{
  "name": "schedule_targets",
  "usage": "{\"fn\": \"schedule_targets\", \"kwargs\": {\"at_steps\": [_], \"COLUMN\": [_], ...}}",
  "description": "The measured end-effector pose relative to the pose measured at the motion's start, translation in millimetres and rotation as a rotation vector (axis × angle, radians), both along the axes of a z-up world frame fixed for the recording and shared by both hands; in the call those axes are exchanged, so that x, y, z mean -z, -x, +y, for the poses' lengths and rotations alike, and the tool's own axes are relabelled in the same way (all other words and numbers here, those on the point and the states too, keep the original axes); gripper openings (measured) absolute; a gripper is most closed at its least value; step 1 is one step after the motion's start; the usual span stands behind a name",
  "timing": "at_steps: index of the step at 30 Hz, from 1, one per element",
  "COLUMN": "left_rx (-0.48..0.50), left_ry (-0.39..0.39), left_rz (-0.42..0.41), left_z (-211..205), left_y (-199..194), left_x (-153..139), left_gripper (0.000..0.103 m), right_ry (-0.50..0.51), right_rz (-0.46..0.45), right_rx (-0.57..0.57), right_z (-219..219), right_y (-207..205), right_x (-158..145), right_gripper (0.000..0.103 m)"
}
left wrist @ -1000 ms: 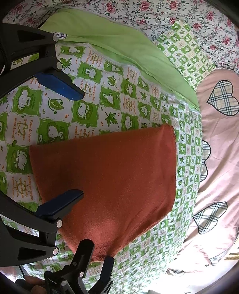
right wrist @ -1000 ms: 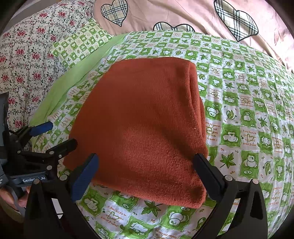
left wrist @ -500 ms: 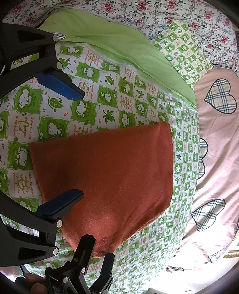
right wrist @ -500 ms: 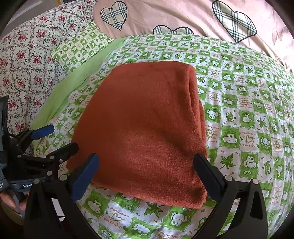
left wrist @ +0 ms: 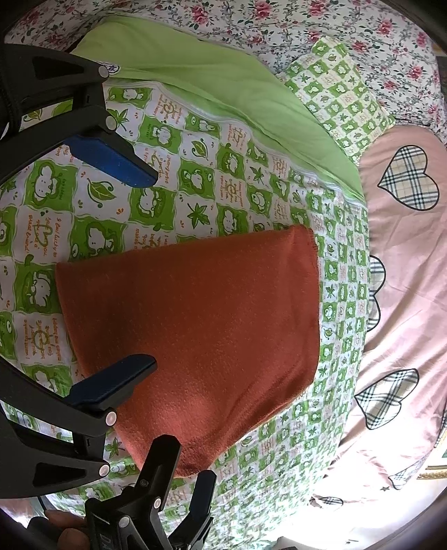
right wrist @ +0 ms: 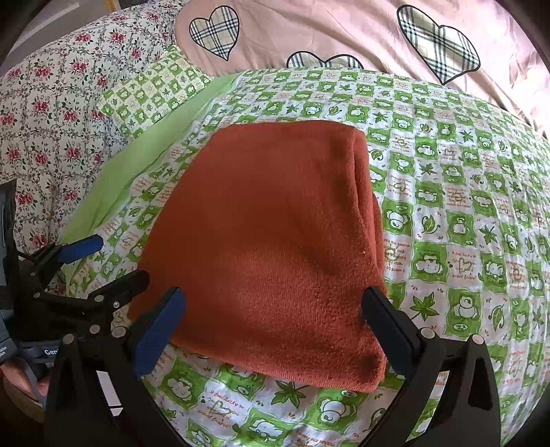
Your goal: Fold small clothes
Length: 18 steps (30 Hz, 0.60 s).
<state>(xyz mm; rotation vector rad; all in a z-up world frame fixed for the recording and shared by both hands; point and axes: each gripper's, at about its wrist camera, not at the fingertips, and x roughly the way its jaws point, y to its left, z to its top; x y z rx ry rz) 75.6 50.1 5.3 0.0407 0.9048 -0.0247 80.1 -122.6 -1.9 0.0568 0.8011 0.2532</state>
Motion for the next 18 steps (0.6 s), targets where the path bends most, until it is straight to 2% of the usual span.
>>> {"fn": "schedule_targets", "kwargs": {"at_steps": [18], "left_rx": [-0.004], "left_ry": [0.001], "left_rz": [-0.010], "left_z": [2.0], "left_y": [-1.2], "left_x": [-2.9], "left_gripper": [0.098], "right_ry": [-0.015], "right_rz": [-0.027], "right_rx": [0.014], "right_z": [-5.7], "right_y": [-1.4], "right_x": [-5.7], "right_gripper": [0.102]}}
